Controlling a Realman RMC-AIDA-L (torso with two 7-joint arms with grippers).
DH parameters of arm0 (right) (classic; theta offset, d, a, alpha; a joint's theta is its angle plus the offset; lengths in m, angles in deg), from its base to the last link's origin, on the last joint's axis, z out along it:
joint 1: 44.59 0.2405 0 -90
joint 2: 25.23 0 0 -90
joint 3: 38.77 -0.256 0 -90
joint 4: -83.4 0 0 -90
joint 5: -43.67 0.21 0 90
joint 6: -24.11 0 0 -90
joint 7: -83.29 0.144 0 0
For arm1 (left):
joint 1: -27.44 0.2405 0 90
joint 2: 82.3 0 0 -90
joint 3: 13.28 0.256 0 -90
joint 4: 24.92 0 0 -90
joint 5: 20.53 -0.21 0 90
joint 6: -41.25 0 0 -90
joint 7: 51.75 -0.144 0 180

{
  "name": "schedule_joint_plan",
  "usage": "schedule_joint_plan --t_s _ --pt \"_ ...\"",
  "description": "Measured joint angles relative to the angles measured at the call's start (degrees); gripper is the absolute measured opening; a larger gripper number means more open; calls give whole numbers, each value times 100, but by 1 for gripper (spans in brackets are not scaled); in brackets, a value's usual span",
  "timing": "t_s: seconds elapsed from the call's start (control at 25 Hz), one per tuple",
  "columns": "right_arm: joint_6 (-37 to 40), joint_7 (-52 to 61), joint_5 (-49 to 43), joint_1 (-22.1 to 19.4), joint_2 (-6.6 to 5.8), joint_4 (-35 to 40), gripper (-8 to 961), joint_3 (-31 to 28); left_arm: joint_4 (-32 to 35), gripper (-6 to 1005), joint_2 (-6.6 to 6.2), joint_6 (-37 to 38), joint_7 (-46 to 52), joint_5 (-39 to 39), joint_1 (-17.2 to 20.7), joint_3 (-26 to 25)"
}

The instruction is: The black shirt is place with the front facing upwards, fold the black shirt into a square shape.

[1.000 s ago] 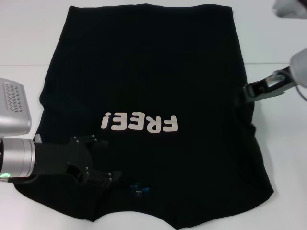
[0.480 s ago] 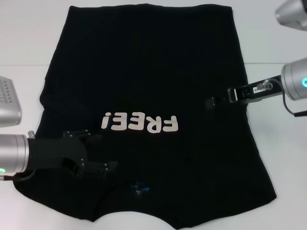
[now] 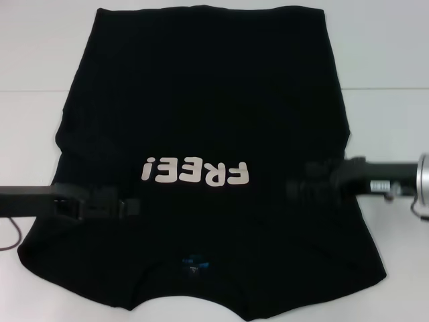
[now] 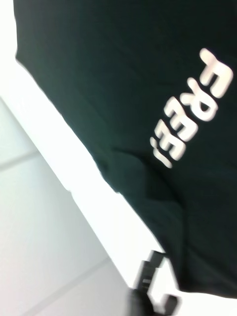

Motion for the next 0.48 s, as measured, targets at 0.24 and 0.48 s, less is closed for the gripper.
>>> schedule_joint_plan --t_s 0.24,0.48 --pt "36 -2363 380 -293 18 -755 745 -9 -225 936 -537 425 1998 -94 -139 21" --pt "41 -3558 401 -388 41 -1187 809 1 -353 936 -942 477 3653 -140 -84 -63"
